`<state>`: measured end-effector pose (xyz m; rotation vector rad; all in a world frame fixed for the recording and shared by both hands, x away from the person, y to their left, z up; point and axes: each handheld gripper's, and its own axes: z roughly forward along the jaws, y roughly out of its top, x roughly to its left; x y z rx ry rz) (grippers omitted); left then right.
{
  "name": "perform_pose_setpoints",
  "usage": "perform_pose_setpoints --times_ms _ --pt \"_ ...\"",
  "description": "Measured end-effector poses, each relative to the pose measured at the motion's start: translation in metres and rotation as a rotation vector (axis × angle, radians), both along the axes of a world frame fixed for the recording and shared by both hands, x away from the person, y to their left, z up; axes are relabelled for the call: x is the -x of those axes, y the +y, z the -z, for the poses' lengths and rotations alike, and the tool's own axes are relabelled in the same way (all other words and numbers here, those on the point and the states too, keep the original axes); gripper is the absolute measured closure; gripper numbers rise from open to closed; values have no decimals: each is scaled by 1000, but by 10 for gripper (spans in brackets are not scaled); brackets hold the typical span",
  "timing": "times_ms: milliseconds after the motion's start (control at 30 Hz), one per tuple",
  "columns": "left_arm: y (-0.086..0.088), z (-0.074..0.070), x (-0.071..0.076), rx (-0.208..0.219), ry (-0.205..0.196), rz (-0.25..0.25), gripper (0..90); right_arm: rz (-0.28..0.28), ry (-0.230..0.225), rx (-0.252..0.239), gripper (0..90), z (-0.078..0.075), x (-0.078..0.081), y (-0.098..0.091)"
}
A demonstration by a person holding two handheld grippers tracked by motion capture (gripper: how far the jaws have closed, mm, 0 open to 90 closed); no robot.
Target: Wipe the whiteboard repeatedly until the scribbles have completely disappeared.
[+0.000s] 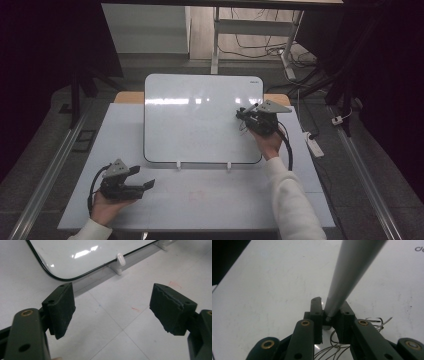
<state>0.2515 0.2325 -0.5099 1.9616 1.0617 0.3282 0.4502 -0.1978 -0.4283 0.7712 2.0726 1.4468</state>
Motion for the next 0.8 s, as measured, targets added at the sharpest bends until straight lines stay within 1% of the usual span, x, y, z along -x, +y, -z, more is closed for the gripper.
perform_pose_setpoints --times_ms 33,67,100,133,167,200,233,267,300,333,367,400,433,467,500,533,567,600,667,700,733,767,800 --pt "0 0 0 -4 1 -1 211 7 4 -12 777 -1 -2 -3" --pt "0 0 0 -6 0 1 210 42 1 -53 777 -3 -4 -8" --pt "-1 0 1 -3 -2 0 210 80 13 -97 777 -4 -6 -14" --pt "0 -1 2 -2 -6 0 210 82 29 -126 777 -3 -7 -17" --pt "0 -1 3 1 -8 1 210 64 31 -108 777 -1 -6 -14" --pt "0 -1 2 3 -7 -3 211 31 19 -56 777 0 -3 -9" --pt "1 -1 1 4 -4 -5 211 13 5 -11 777 0 0 -5" --pt "1 0 0 3 -1 -5 211 13 0 7 777 -1 1 -6" --pt "0 0 0 -2 1 -3 211 38 -5 -12 777 -3 -1 -10" --pt "0 0 0 -4 1 -2 210 86 -12 -45 777 -6 -3 -18" --pt "0 0 1 -1 -1 -3 210 126 -7 -91 777 -7 -6 -26" --pt "0 -1 2 0 -3 -3 210 133 12 -133 777 -7 -9 -31" --pt "0 -1 3 4 -5 -3 210 126 21 -139 777 -5 -8 -31" --pt "0 -2 2 9 -5 -4 210 94 21 -101 777 -3 -5 -26" --pt "1 -2 2 16 -4 -5 210 48 14 -54 777 -1 -2 -19" --pt "1 -1 1 18 1 -7 210 19 7 -22 777 1 1 -15" --pt "1 -1 0 15 3 -8 210 18 1 -12 777 1 1 -14" --pt "1 0 0 13 6 -8 210 29 3 -31 778 -1 -2 -18" --pt "0 0 2 12 2 -3 210 118 2 -109 778 -7 -10 -31" --pt "0 -1 2 12 -1 -2 210 143 4 -146 777 -10 -14 -37" --pt "1 -1 2 15 -2 -3 210 153 8 -163 778 -12 -16 -39" --pt "1 -1 2 17 -2 -4 210 151 8 -153 777 -11 -15 -37" --pt "1 -1 1 17 0 -4 210 119 8 -119 777 -10 -12 -32"
